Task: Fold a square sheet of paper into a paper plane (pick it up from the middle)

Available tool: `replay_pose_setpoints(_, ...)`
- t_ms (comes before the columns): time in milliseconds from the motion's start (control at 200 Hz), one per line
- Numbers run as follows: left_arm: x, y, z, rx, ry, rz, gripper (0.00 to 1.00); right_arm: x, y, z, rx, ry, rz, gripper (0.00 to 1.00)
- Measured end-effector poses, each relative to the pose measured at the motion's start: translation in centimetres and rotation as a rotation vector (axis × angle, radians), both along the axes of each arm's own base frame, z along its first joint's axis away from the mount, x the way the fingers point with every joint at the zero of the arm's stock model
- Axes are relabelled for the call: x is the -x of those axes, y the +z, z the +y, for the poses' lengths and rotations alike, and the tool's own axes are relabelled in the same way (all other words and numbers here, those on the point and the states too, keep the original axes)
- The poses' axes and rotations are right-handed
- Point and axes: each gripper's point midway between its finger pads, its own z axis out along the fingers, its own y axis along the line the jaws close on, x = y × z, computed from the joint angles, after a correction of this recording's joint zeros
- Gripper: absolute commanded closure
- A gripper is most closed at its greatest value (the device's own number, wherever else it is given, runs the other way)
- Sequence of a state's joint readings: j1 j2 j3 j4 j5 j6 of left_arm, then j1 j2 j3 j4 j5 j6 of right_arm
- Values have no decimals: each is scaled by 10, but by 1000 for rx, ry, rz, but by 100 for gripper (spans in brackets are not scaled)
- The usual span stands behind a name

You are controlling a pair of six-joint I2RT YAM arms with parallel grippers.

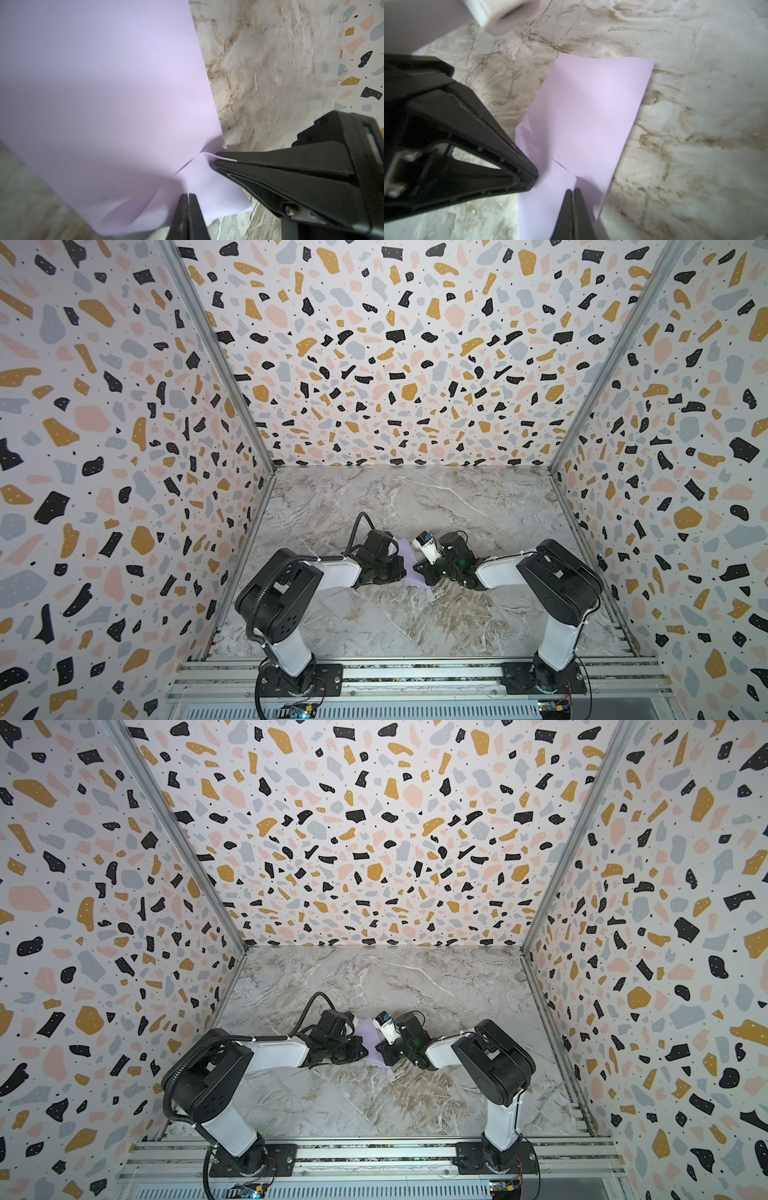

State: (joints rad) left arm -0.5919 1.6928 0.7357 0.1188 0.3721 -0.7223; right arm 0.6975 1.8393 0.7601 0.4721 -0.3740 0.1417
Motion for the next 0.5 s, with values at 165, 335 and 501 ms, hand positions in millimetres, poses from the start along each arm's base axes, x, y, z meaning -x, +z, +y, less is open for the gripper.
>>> replay_pose_setpoints(165,-1,-2,2,-13,8,0,96,0,0,0,-1,-3,3,95)
replay_pose_setpoints(335,0,-3,4,-22,12,2,97,0,0,0,-3,-6,7,93)
replay_pose_setpoints(501,-1,-4,5,-28,18,-2,99,-1,2,1,-7,-16,27,84)
